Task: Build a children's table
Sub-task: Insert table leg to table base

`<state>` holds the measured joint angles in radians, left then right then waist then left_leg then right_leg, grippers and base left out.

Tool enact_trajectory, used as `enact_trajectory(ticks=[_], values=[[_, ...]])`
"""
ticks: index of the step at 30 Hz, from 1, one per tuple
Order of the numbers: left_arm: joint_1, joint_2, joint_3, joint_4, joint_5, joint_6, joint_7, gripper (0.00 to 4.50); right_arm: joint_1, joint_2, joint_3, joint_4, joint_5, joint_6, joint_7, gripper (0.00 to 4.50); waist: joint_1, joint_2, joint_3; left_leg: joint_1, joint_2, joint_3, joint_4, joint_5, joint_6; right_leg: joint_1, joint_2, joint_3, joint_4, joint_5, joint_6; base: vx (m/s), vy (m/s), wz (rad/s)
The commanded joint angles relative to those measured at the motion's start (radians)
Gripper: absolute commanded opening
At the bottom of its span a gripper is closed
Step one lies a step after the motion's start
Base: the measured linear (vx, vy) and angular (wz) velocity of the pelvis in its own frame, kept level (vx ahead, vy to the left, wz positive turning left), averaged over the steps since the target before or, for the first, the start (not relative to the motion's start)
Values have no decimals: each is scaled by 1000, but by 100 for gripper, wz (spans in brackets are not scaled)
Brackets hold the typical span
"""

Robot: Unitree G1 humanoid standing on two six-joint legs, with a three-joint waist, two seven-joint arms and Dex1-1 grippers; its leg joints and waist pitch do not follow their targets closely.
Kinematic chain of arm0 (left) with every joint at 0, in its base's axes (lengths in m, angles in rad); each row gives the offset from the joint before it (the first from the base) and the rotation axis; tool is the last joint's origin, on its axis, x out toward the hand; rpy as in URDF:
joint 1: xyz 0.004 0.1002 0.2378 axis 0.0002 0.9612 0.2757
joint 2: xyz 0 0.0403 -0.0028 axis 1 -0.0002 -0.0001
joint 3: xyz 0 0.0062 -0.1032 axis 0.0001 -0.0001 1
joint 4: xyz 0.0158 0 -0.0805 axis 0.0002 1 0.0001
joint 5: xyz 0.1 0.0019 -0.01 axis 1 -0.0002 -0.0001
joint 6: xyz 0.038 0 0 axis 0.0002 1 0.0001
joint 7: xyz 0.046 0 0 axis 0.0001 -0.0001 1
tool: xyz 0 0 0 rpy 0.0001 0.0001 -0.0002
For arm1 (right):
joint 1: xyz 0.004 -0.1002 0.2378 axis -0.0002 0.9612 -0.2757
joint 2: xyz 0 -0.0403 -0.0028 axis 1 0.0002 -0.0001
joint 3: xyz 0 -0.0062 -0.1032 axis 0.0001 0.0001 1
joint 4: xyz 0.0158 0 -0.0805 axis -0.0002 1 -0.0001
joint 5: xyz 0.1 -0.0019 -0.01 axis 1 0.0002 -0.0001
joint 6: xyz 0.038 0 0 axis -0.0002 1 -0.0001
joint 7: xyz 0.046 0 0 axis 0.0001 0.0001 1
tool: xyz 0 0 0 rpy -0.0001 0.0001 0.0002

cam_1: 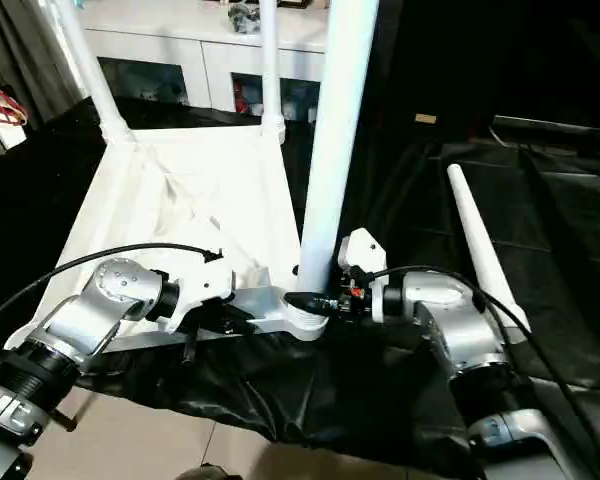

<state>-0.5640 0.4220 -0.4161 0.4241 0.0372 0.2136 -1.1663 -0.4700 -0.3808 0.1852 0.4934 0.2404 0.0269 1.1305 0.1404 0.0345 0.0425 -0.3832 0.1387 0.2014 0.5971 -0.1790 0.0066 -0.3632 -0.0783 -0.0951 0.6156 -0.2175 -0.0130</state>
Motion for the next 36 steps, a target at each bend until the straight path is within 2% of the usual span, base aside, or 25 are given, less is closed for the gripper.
enact_trajectory(ticks=[1,2,4,5,7,8,10,13,14,16,20,24,27,29,30,32,33,34,36], values=[[-42,-20,6,-31,5,29,21,0,9,11,12,108,-91,21,-122,189,-8,2,-41,34,121,-69,-94,-423,-58,11,-129,79,-95,-359,-209,0,0,0],[-62,-49,27,-35,13,95,90,0,-12,44,-9,166,-125,9,-266,189,-12,2,-39,38,122,-72,-95,-451,-74,6,-130,79,-100,-401,-201,0,0,0],[-71,-64,36,-42,20,129,125,0,-20,61,-20,188,-136,5,-333,188,-29,2,-34,35,117,-85,-102,-523,-110,8,-130,70,-105,-495,-166,-27,7,-7],[-83,-91,49,-52,27,178,177,0,-27,90,-43,204,-130,30,-413,188,-39,3,-34,34,117,-88,-105,-547,-115,8,-128,70,-106,-500,-152,0,0,0],[-86,-99,54,-57,28,196,194,0,-28,100,-51,206,-127,40,-438,188,-43,7,-34,35,115,-90,-104,-562,-116,4,-128,70,-110,-494,-148,0,0,0],[-94,-123,60,-66,34,235,230,0,-34,125,-66,219,-124,58,-499,188,-49,6,-35,37,115,-87,-105,-569,-118,0,-125,73,-111,-471,-153,0,0,0],[-104,-183,63,-85,56,317,314,0,-55,184,-92,259,-127,78,-639,188,-55,12,-34,39,113,-86,-103,-568,-118,-4,-126,76,-109,-445,-170,0,0,0],[-108,-236,62,-75,69,356,380,0,-86,228,-107,318,-131,72,-744,188,-60,8,-36,30,108,-86,-98,-529,-97,4,-130,72,-114,-452,-162,0,0,0],[-110,-263,66,-66,72,373,418,0,-101,252,-119,347,-123,69,-784,188,-62,14,-35,27,109,-85,-99,-514,-93,2,-128,74,-113,-434,-168,0,0,0],[-114,-285,68,-50,81,378,458,0,-111,274,-122,365,-121,66,-811,188,-65,12,-37,27,108,-82,-100,-497,-84,2,-120,73,-110,-380,-175,0,0,0],[-123,-292,67,-27,95,376,490,0,-106,297,-114,359,-130,68,-825,188,-63,11,-39,24,105,-74,-96,-450,-56,5,-120,75,-110,-328,-185,0,0,0],[-120,-289,68,-37,96,391,489,0,-105,307,-109,359,-143,65,-825,188,-60,9,-37,26,107,-72,-97,-440,-44,2,-118,75,-113,-352,-182,0,0,0],[-117,-282,67,-44,97,392,487,0,-115,309,-103,373,-158,53,-846,188,-61,10,-34,31,107,-75,-98,-478,-55,-3,-120,75,-119,-418,-162,0,0,0],[-114,-279,65,-47,96,388,486,0,-121,314,-113,381,-147,48,-841,188,-63,9,-34,28,106,-78,-100,-489,-61,-2,-120,74,-120,-438,-153,0,0,0],[-113,-277,64,-48,94,382,483,0,-122,317,-120,380,-140,47,-835,223,-63,9,-33,28,106,-79,-100,-500,-60,-4,-120,74,-123,-454,-146,0,0,0],[-110,-272,58,-55,89,365,471,0,-125,320,-138,376,-129,40,-830,223,-62,10,-33,33,108,-79,-101,-509,-63,-9,-120,75,-124,-463,-141,0,0,0],[-107,-269,57,-59,87,362,466,0,-126,319,-140,374,-129,39,-831,223,-63,9,-34,30,107,-79,-102,-502,-62,-7,-120,76,-124,-449,-142,0,0,0],[-104,-267,54,-64,86,359,461,0,-127,319,-142,371,-132,36,-831,263,-62,10,-35,28,108,-79,-103,-497,-63,-6,-119,76,-122,-439,-143,0,0,0],[-99,-261,49,-74,82,343,446,0,-128,317,-146,362,-130,29,-819,268,-59,10,-39,30,108,-73,-101,-468,-57,-8,-120,77,-120,-383,-160,0,0,0]])
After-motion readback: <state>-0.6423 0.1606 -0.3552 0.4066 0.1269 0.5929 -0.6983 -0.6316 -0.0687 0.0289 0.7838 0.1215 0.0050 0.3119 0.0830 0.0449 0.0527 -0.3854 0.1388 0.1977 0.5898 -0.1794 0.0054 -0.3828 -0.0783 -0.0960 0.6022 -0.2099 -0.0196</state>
